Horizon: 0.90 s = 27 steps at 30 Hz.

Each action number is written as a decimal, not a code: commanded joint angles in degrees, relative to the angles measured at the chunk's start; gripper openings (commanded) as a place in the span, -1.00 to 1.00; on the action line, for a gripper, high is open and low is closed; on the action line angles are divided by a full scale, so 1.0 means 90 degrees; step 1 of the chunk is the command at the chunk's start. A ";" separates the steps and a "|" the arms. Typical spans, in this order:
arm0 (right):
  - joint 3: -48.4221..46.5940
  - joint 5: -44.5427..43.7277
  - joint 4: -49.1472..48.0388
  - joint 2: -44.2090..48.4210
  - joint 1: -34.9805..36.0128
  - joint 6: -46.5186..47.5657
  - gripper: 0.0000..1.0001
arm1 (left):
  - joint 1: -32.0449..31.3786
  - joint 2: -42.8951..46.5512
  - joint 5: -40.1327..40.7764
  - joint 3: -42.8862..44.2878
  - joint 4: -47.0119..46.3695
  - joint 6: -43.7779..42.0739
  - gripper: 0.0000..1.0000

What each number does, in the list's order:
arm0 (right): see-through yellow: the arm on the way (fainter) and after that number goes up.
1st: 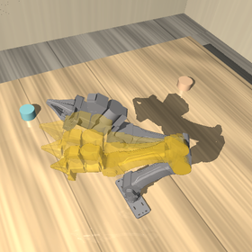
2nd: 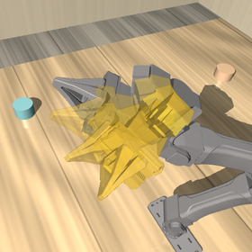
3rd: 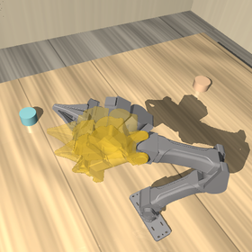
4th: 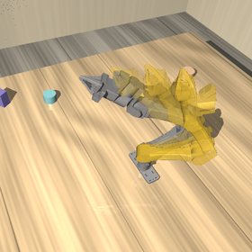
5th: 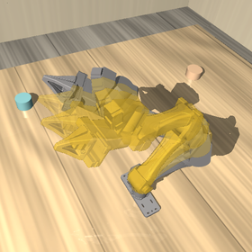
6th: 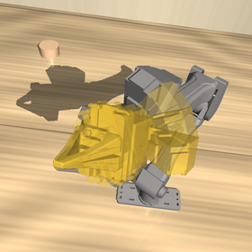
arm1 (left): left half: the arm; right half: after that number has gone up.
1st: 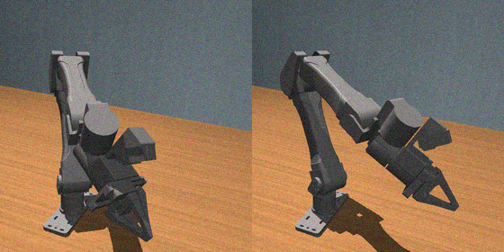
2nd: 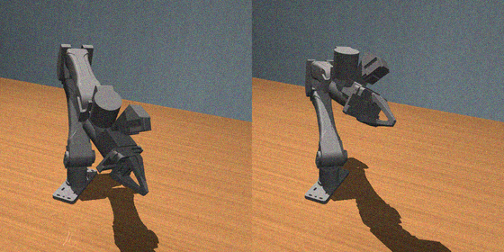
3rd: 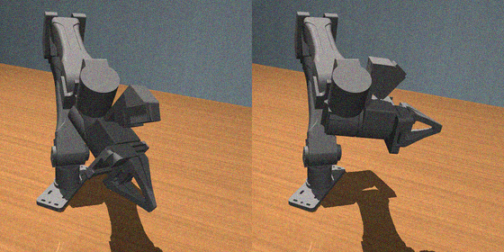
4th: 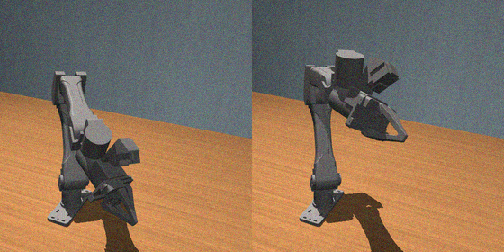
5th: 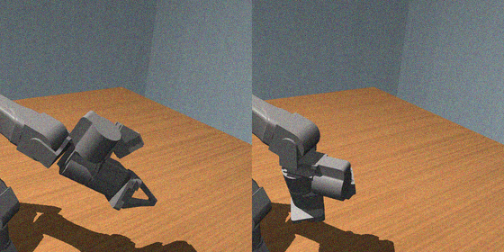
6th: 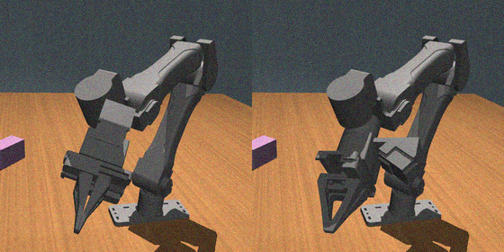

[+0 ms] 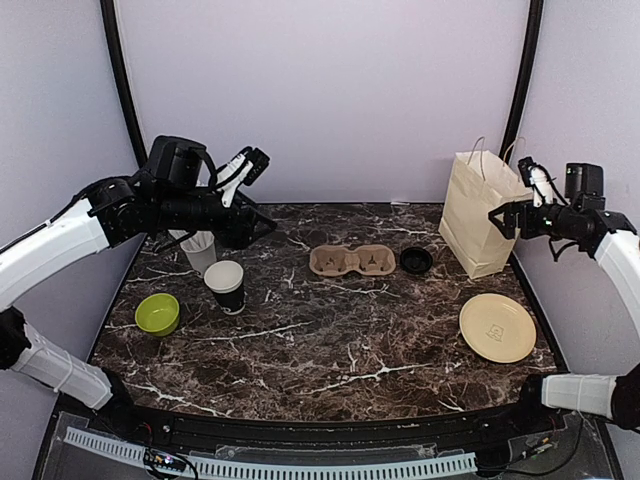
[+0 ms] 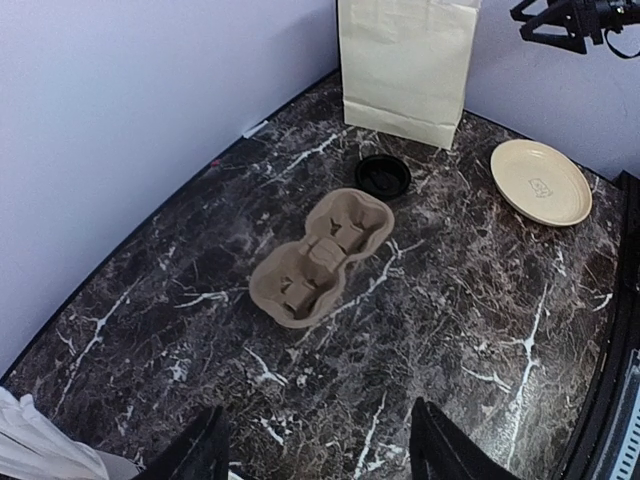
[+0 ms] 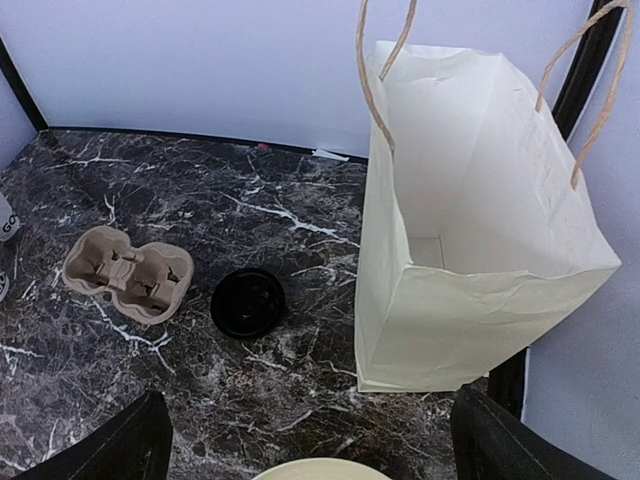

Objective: Pack the takeout coffee

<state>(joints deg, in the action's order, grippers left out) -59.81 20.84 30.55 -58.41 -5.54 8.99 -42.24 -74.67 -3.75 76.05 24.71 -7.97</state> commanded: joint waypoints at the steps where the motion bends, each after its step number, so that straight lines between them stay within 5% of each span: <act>1: 0.0100 0.0711 0.0094 -0.0014 0.0067 0.0519 0.97 | -0.0209 -0.0121 -0.0252 0.0267 0.0801 0.0061 0.25; 8: 0.0250 0.1487 0.0330 -0.0323 0.0175 0.1564 0.78 | -0.0316 -0.0411 -0.0216 0.0600 0.2068 0.0652 0.11; 15: 0.0962 0.2104 -0.0244 -0.0864 0.0443 0.2326 0.31 | -0.0331 -0.0858 0.0624 0.0584 0.3437 0.1379 0.20; 20: 0.1212 0.2110 -0.0655 -0.1342 0.0861 0.2420 0.06 | -0.0287 -0.1120 0.1114 0.0393 0.3763 0.1728 0.24; 27: 0.1514 0.2191 -0.0802 -0.1240 0.1103 0.2389 0.00 | 0.0304 -0.1695 0.0848 0.0491 0.3364 0.1710 0.22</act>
<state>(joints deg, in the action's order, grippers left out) -47.42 39.13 26.46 -70.91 3.90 29.80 -42.81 -88.01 4.27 80.31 55.35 6.46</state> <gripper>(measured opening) 0.507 0.619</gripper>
